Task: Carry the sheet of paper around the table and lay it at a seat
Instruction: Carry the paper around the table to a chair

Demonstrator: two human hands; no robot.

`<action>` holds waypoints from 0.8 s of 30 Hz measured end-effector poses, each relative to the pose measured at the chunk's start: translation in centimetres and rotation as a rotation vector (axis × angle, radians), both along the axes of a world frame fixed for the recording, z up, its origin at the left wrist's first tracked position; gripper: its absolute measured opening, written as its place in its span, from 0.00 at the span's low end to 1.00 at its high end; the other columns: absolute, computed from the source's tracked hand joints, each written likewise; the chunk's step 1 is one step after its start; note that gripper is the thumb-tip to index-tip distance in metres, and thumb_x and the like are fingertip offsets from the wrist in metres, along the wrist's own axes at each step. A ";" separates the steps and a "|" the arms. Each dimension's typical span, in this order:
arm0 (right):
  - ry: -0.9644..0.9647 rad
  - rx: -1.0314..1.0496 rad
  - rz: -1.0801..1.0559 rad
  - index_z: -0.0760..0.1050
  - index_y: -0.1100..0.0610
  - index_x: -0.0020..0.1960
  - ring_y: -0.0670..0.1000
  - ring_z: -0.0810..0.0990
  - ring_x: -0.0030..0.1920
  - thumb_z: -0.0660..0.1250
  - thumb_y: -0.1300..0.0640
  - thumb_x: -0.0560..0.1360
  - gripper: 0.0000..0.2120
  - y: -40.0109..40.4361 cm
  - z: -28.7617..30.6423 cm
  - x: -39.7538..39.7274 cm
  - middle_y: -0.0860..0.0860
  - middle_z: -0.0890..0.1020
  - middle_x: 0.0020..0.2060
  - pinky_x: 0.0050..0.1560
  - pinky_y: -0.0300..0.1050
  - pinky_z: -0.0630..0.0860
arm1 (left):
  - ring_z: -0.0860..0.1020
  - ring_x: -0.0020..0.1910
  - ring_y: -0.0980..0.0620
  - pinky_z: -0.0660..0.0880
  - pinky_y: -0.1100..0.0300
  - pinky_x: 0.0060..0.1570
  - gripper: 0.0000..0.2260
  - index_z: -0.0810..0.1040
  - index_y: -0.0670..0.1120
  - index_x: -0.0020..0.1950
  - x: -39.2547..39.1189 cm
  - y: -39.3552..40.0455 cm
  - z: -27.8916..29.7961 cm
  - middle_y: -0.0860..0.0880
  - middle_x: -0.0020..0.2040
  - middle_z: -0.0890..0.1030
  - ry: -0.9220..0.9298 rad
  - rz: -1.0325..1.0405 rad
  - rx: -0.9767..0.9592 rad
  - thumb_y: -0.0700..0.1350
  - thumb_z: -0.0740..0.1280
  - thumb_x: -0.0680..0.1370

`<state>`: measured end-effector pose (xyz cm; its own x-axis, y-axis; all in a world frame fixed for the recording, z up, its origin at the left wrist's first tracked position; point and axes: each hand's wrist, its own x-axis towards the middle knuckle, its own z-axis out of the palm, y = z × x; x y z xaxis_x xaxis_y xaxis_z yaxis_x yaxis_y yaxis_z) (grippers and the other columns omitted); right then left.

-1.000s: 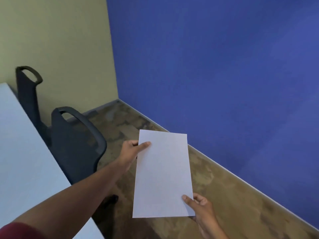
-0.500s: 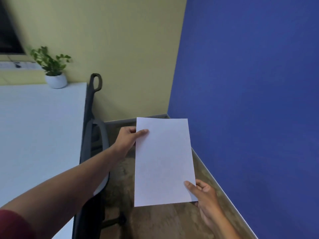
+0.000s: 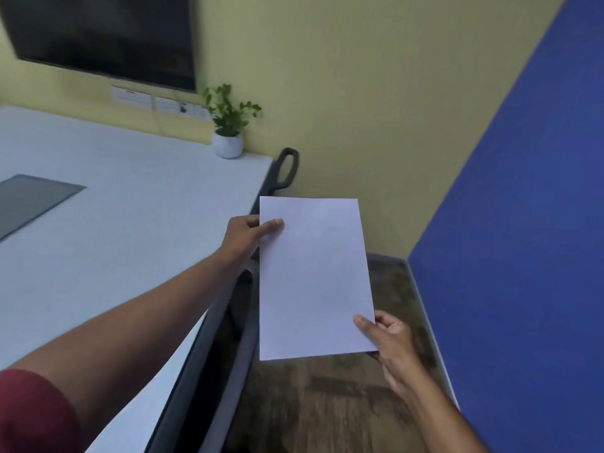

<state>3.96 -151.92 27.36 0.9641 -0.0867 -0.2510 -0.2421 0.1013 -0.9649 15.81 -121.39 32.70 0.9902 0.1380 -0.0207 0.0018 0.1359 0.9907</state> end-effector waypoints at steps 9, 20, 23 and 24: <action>-0.020 -0.034 0.449 0.84 0.65 0.57 0.61 0.90 0.47 0.83 0.52 0.62 0.27 8.3 0.3 15.4 0.62 0.90 0.50 0.52 0.54 0.85 | 0.85 0.43 0.48 0.84 0.57 0.43 0.12 0.88 0.36 0.52 0.1 11.4 -0.6 0.46 0.46 0.88 0.044 0.427 -0.008 0.46 0.80 0.78; -0.048 -0.065 0.973 0.84 0.62 0.59 0.58 0.90 0.51 0.77 0.61 0.76 0.12 19.5 2.1 23.7 0.57 0.90 0.51 0.52 0.52 0.85 | 0.87 0.46 0.49 0.83 0.54 0.48 0.12 0.89 0.43 0.57 -8.7 16.1 0.0 0.48 0.52 0.90 0.076 0.967 -0.072 0.49 0.79 0.79; -0.027 -0.065 1.066 0.85 0.59 0.58 0.56 0.90 0.51 0.77 0.60 0.77 0.10 22.6 2.2 23.6 0.55 0.91 0.50 0.52 0.50 0.85 | 0.83 0.43 0.50 0.77 0.58 0.44 0.12 0.88 0.46 0.56 -12.2 16.4 -0.7 0.51 0.51 0.89 0.144 1.017 -0.137 0.51 0.80 0.77; -0.021 -0.073 1.090 0.85 0.59 0.57 0.55 0.90 0.50 0.77 0.59 0.77 0.09 23.7 2.1 23.6 0.54 0.91 0.50 0.53 0.50 0.85 | 0.81 0.43 0.50 0.75 0.59 0.44 0.11 0.88 0.47 0.57 -13.3 16.6 -1.0 0.52 0.51 0.88 0.168 1.023 -0.140 0.50 0.80 0.77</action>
